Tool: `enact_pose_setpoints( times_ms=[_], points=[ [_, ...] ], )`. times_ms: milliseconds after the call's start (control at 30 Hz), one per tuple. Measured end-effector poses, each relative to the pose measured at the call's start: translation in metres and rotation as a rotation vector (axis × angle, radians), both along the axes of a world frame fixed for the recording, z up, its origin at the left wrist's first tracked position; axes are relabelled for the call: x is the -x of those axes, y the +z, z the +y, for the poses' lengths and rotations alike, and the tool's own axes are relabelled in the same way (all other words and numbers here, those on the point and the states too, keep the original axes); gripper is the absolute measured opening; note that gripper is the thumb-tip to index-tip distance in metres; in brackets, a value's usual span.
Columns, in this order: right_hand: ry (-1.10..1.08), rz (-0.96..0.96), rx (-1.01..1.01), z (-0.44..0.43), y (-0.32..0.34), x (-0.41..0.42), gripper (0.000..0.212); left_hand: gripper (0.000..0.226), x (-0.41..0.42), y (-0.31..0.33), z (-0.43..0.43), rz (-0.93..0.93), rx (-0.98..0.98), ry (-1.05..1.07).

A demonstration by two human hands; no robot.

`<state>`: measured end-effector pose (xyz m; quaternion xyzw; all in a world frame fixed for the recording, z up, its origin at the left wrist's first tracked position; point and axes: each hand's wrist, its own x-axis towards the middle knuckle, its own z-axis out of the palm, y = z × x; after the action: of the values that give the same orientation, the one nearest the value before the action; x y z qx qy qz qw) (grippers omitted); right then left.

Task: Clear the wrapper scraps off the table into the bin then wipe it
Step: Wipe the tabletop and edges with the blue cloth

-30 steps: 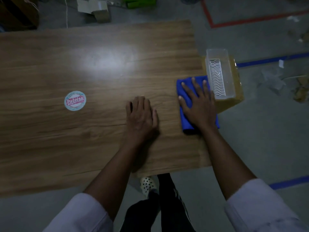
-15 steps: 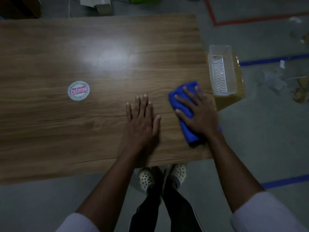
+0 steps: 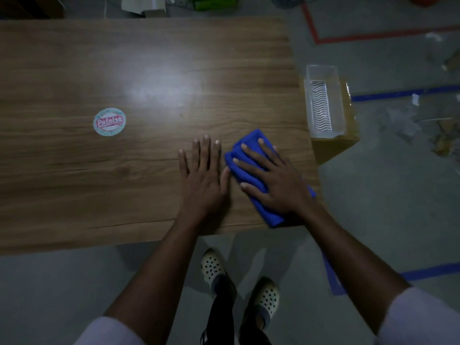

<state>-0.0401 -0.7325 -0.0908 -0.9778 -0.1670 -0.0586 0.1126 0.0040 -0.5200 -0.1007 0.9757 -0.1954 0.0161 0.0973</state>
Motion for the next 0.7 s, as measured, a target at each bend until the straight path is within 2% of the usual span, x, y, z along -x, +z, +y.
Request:
enact_pose_setpoints(
  times_ms=[67,167,233,333,433,567,633,700],
  points=[
    [-0.039,-0.039,-0.072,-0.038,-0.004,-0.006,0.053,0.067,0.018,-0.001,-0.001,-0.027,0.026,0.028],
    [-0.554,0.014,-0.192,-0.043,-0.003,-0.019,0.056,0.058,0.03,-0.001,-0.006,-0.06,0.054,0.07],
    [-0.757,0.034,-0.153,-0.011,-0.006,-0.022,0.059,0.05,0.029,-0.002,-0.011,-0.07,0.05,0.106],
    [-0.681,0.001,-0.094,0.034,-0.007,-0.01,0.06,0.054,0.028,-0.004,-0.012,-0.089,0.052,0.125],
    [-0.411,-0.009,-0.051,0.05,-0.008,0.018,0.058,0.063,0.039,-0.007,-0.006,-0.061,0.017,0.1],
    [-0.054,0.004,-0.051,0.012,-0.003,0.044,0.057,0.064,0.059,-0.003,0.001,-0.062,-0.011,0.045],
    [-0.136,-0.012,-0.088,-0.019,-0.004,0.043,0.056,0.063,0.067,0.0,0.002,-0.066,-0.01,0.029],
    [-0.445,0.02,-0.133,-0.033,-0.002,0.036,0.058,0.064,0.07,0.001,0.003,-0.062,-0.012,0.039]
  ],
)
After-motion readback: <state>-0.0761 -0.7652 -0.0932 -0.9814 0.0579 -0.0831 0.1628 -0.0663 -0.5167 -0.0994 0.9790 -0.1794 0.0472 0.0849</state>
